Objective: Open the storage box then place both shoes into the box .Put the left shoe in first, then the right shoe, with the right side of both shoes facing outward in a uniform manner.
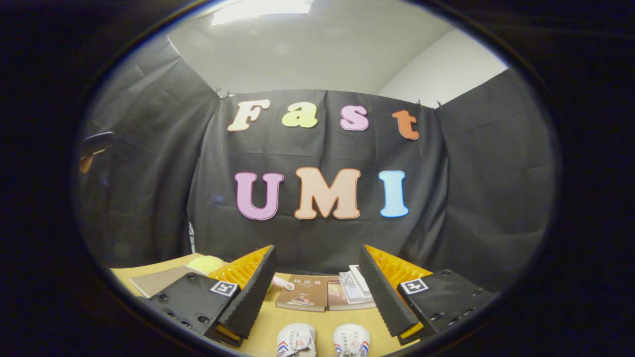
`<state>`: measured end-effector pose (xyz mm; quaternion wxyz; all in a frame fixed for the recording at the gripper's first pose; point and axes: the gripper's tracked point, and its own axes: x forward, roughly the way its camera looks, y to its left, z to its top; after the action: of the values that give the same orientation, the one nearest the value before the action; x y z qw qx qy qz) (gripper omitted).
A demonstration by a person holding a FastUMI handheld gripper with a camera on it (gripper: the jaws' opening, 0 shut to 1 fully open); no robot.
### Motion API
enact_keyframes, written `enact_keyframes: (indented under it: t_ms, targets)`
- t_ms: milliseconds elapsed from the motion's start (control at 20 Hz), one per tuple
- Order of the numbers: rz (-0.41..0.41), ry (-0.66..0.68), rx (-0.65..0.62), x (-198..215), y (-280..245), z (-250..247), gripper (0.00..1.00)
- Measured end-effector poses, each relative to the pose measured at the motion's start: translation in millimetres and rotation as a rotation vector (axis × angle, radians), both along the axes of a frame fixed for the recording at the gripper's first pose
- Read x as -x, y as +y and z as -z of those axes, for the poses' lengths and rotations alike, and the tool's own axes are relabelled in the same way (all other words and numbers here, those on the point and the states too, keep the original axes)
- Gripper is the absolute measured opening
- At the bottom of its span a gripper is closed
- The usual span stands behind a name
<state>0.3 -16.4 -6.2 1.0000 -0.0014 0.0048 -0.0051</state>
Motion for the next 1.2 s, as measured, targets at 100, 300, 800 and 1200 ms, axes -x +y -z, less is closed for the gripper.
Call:
enact_keyframes:
  t_ms: [100, 300, 800, 1200]
  targets:
    - [-0.010, 0.006, -0.022, -1.8, 1.3, 3.7, 1.00]
    - [-0.044, 0.051, -0.102, -4.2, 1.4, 20.0, 1.00]
    - [-0.254, 0.242, -0.398, 0.4, 36.3, 81.5, 1.00]
    - [-0.492, 0.481, -0.678, 20.3, 91.6, 133.7, 1.00]
